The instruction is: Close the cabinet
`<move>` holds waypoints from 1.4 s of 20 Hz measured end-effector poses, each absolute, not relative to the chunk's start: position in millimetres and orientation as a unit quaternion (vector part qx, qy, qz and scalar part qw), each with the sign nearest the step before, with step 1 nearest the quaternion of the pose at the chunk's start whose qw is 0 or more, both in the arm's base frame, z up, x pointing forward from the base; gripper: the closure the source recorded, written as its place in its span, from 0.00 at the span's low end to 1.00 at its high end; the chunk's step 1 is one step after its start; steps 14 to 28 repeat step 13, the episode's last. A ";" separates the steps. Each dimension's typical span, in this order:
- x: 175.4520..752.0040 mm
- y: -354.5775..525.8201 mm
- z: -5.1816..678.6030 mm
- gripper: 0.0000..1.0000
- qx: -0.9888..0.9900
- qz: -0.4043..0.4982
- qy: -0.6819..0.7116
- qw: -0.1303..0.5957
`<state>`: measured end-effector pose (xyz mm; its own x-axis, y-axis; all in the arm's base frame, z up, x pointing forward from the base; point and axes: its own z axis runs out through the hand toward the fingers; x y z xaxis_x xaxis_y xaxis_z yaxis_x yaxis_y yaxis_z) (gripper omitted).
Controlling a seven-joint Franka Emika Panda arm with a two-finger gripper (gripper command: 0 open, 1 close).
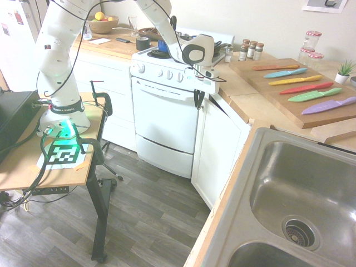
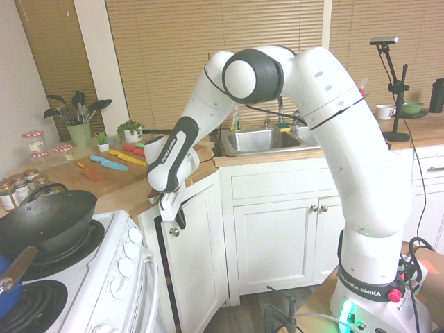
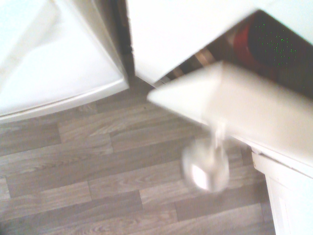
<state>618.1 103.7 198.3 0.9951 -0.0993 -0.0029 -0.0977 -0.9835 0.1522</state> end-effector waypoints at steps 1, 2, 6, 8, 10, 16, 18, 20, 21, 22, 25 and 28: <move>619.1 93.6 197.6 1.00 0.995 -0.006 -0.057 0.078; 619.1 81.1 197.4 1.00 0.995 -0.007 -0.067 0.077; 586.3 6.9 198.2 1.00 0.989 -0.008 -0.127 0.068; 560.6 -33.6 203.3 1.00 0.985 -0.003 -0.160 0.068; 530.3 -70.4 211.0 1.00 0.977 -0.003 -0.200 0.071; 475.9 -109.7 216.2 1.00 0.959 -0.008 -0.271 0.078; 475.9 -109.7 216.2 1.00 0.959 -0.008 -0.271 0.078; 475.9 -109.7 216.2 1.00 0.959 -0.008 -0.271 0.078; 475.9 -109.7 216.2 1.00 0.959 -0.008 -0.271 0.078; 475.9 -109.7 216.2 1.00 0.959 -0.008 -0.271 0.078; 475.9 -109.7 216.2 1.00 0.959 -0.008 -0.271 0.078; 475.9 -109.7 216.2 1.00 0.959 -0.008 -0.271 0.078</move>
